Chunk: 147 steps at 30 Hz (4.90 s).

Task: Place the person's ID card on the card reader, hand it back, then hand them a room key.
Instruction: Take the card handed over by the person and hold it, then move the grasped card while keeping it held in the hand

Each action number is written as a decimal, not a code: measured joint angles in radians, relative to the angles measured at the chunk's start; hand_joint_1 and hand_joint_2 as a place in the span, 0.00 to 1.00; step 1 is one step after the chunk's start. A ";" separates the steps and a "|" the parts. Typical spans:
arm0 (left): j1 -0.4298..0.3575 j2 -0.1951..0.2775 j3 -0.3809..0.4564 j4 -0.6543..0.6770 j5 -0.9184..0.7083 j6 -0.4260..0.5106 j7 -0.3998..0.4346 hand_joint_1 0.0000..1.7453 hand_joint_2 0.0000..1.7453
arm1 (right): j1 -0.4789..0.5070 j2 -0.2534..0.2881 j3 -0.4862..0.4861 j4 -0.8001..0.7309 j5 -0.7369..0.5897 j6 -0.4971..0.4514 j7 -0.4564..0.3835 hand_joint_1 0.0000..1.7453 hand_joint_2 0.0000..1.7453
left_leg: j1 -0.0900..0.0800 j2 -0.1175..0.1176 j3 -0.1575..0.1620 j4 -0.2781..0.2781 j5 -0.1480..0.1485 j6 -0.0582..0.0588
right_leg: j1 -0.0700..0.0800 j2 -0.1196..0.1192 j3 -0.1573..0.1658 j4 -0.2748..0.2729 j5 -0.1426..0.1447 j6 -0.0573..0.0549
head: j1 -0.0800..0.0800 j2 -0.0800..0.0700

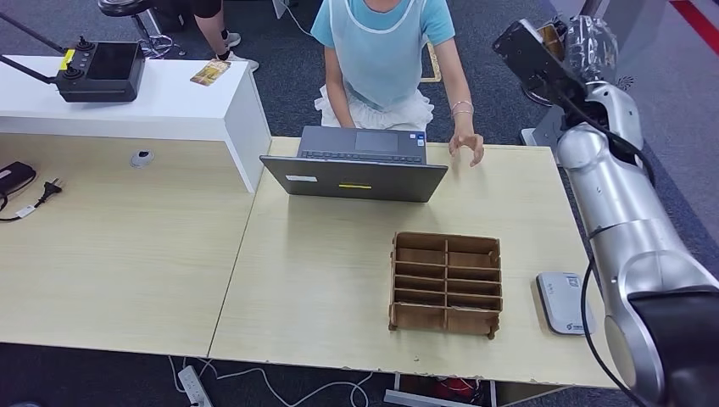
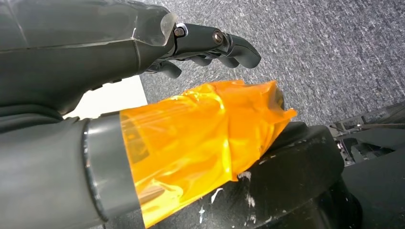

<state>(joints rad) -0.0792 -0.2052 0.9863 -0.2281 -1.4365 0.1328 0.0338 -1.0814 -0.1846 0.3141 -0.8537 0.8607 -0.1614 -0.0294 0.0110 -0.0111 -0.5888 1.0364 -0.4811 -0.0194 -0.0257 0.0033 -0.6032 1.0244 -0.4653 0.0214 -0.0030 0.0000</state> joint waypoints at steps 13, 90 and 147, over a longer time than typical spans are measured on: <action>0.001 0.000 0.000 0.000 0.023 0.009 -0.001 0.00 0.00 | 0.037 0.015 -0.052 -0.147 -0.446 0.288 -0.040 1.00 1.00 | 0.000 0.000 0.000 0.000 0.000 0.000 | 0.000 0.000 0.000 0.000 0.000 0.000 | 0.000 0.000; 0.008 0.008 0.044 0.000 0.072 0.044 -0.017 0.00 0.00 | 0.717 -0.523 -0.226 -0.545 -1.300 0.656 -0.046 1.00 1.00 | 0.000 -0.001 0.000 0.000 -0.001 0.002 | 0.000 -0.001 0.000 -0.001 0.000 0.000 | 0.000 0.000; 0.008 0.006 0.044 0.000 0.070 0.047 -0.013 0.00 0.00 | 0.937 -0.529 -0.296 -0.416 -1.110 0.619 -0.022 1.00 1.00 | 0.000 -0.001 -0.001 0.000 -0.002 0.002 | 0.000 -0.001 0.000 -0.001 -0.001 0.000 | 0.000 0.000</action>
<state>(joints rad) -0.0715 -0.1991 1.0300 -0.2281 -1.3670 0.1799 0.0207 -0.1442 -0.7134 0.0178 -1.2698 -0.2493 0.4576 -0.0516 0.0107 -0.0117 -0.5893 1.0363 -0.4827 -0.0176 -0.0259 0.0018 -0.6031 1.0232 -0.4660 0.0219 -0.0030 0.0000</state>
